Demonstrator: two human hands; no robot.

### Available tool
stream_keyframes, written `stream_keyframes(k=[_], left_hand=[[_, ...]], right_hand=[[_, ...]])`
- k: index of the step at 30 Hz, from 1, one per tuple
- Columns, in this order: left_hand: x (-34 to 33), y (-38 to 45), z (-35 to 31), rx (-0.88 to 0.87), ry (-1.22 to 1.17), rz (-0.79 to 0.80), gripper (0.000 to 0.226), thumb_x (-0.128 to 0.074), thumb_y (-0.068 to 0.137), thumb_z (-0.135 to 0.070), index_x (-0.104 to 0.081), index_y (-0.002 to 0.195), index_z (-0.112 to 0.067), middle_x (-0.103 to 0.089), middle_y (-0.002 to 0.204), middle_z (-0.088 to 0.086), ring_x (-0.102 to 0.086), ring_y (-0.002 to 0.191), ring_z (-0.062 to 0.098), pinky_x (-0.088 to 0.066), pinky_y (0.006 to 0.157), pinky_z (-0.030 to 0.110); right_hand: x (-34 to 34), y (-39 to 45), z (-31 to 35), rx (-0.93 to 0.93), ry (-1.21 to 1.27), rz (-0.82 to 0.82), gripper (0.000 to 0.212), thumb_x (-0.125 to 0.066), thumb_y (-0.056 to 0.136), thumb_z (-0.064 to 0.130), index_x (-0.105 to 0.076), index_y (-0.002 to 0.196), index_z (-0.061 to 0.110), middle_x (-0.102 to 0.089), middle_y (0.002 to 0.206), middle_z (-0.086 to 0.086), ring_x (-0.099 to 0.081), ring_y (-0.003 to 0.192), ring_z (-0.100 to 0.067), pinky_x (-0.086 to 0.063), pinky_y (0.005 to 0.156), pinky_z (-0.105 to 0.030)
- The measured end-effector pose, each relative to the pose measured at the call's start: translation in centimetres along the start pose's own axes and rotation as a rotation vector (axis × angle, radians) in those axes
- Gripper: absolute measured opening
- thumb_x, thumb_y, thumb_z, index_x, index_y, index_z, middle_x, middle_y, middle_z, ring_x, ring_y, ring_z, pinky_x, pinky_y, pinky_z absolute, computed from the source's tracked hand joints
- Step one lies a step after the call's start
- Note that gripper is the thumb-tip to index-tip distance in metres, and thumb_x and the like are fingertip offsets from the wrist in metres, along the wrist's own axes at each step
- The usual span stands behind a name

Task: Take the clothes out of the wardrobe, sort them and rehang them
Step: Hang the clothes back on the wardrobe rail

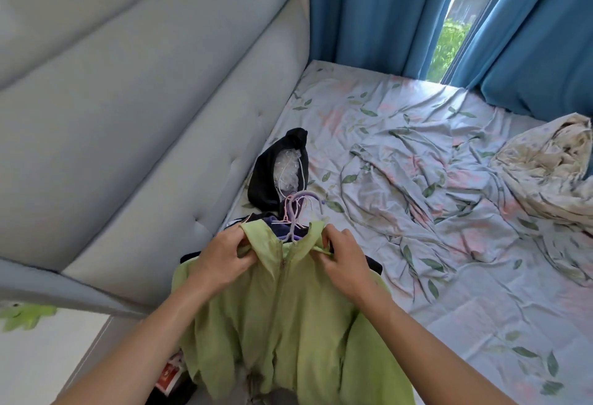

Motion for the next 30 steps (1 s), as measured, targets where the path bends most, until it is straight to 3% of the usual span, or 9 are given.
stream_keyframes(k=[4,9,13,18,21,23,25,27,30], left_hand=[[4.3,-8.4,-5.4,0.079,0.037,-0.099,0.045,-0.064,0.074,-0.052,-0.071,0.107,-0.022,-0.067,0.09,-0.017,-0.062,0.081,0.006,-0.051,0.071,0.032],[10.0,-19.1,-10.9,0.164,0.007,-0.269,0.029,-0.074,0.071,-0.047,-0.069,0.086,-0.022,-0.059,0.071,-0.009,-0.05,0.065,0.01,-0.044,0.063,0.032],[15.4,-27.7,-14.1,0.262,-0.131,-0.511,0.045,-0.079,0.06,-0.039,-0.044,0.063,-0.011,-0.041,0.059,-0.008,-0.034,0.059,0.007,-0.029,0.058,0.03],[20.9,-36.6,-15.7,0.357,-0.233,-0.679,0.054,-0.09,0.068,-0.02,-0.038,0.079,-0.014,-0.041,0.065,-0.001,-0.033,0.063,0.01,-0.031,0.06,0.032],[23.2,-40.7,-16.3,0.355,-0.263,-0.595,0.05,-0.086,0.068,-0.036,-0.054,0.105,-0.027,-0.072,0.08,0.001,-0.058,0.066,0.012,-0.047,0.068,0.029],[24.6,-43.5,-16.7,0.362,-0.185,-0.539,0.039,-0.081,0.071,-0.039,-0.065,0.106,-0.036,-0.075,0.093,-0.006,-0.068,0.082,0.009,-0.051,0.08,0.028],[25.2,-46.5,-16.6,0.39,-0.212,-0.52,0.02,-0.077,0.075,-0.039,-0.073,0.088,-0.024,-0.071,0.085,-0.003,-0.065,0.084,0.008,-0.048,0.081,0.032],[25.7,-50.1,-16.0,0.457,-0.276,-0.587,0.034,-0.075,0.075,-0.04,-0.069,0.078,-0.006,-0.061,0.075,0.002,-0.056,0.077,0.009,-0.043,0.074,0.032],[25.6,-55.3,-15.9,0.551,-0.358,-0.715,0.046,-0.073,0.068,-0.039,-0.066,0.081,0.005,-0.056,0.075,0.0,-0.052,0.075,0.01,-0.038,0.07,0.031]], right_hand=[[3.1,-6.2,4.9,0.065,0.026,0.011,0.038,-0.067,0.089,0.029,-0.03,0.078,0.033,-0.046,0.074,0.008,-0.045,0.08,-0.014,-0.045,0.067,-0.044],[5.5,-13.2,11.7,0.192,0.111,0.092,0.042,-0.072,0.088,0.033,-0.032,0.078,0.031,-0.048,0.074,0.006,-0.044,0.074,-0.013,-0.044,0.069,-0.039],[7.1,-16.8,18.4,0.325,0.151,0.126,0.044,-0.078,0.084,0.032,-0.035,0.077,0.028,-0.051,0.074,0.006,-0.045,0.07,-0.014,-0.044,0.069,-0.037],[6.8,-19.4,27.3,0.483,0.171,0.195,0.044,-0.081,0.078,0.035,-0.037,0.074,0.029,-0.053,0.073,0.008,-0.046,0.068,-0.015,-0.04,0.065,-0.033],[5.1,-20.8,32.3,0.564,0.153,0.247,0.045,-0.083,0.074,0.034,-0.039,0.072,0.031,-0.053,0.069,0.009,-0.045,0.065,-0.015,-0.04,0.064,-0.033],[3.7,-22.1,35.9,0.639,0.156,0.294,0.045,-0.085,0.073,0.033,-0.04,0.071,0.03,-0.052,0.067,0.012,-0.042,0.062,-0.014,-0.039,0.061,-0.034],[1.9,-23.9,39.1,0.716,0.17,0.35,0.045,-0.085,0.072,0.032,-0.04,0.071,0.027,-0.051,0.066,0.011,-0.039,0.06,-0.013,-0.038,0.06,-0.033],[0.2,-25.8,41.9,0.795,0.175,0.393,0.043,-0.082,0.073,0.035,-0.04,0.071,0.026,-0.05,0.065,0.007,-0.04,0.062,-0.014,-0.04,0.06,-0.036],[-1.8,-29.1,45.3,0.957,0.164,0.4,0.031,-0.07,0.073,0.036,-0.04,0.072,0.027,-0.047,0.072,0.009,-0.043,0.073,-0.013,-0.04,0.062,-0.039]])
Point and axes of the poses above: each hand's wrist, its own y-axis towards the middle knuckle, its own x-axis out of the back of the hand, z = x × y, the point moved 9 cm from there along y, towards the middle knuckle
